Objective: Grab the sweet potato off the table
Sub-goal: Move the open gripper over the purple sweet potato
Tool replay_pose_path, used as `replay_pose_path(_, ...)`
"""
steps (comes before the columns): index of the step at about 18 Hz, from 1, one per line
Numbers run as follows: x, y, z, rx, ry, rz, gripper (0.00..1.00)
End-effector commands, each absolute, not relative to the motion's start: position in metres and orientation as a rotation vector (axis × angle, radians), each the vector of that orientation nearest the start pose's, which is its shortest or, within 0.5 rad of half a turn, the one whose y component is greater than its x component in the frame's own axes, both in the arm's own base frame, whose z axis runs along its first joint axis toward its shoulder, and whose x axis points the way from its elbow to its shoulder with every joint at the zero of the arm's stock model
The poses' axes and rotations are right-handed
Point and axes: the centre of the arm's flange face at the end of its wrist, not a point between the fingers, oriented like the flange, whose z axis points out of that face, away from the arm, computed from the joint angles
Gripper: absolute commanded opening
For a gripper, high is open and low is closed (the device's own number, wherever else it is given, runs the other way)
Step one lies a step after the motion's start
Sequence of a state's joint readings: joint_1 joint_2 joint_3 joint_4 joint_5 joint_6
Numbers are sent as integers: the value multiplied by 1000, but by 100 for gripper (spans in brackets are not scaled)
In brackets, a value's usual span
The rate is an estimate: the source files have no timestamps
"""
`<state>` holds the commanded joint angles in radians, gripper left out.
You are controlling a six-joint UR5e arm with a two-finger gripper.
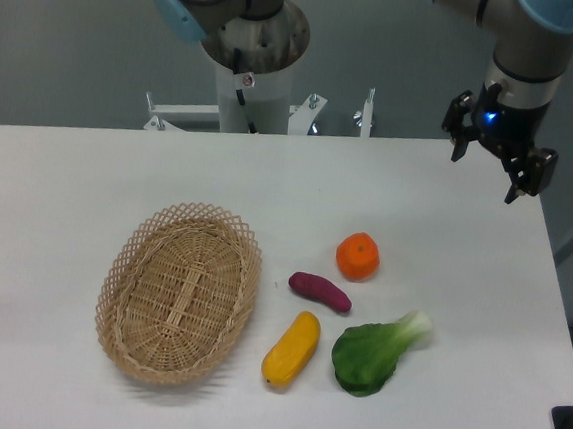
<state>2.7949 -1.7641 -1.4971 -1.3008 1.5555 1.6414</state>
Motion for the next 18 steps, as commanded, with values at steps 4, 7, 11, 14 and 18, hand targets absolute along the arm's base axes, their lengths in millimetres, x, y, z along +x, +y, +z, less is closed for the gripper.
replay_pose_path(4,-503,325,445,-3031,627,215,100)
replay_pose_path(7,-500,326,436,-3029,603,186,100)
replay_pose_path(11,-494,329,431,-3026,489,158,100)
replay_pose_path(14,-487,333,425,-3033,466,141,100)
replay_pose_path(18,-455,355,387,-3071,155,95,100)
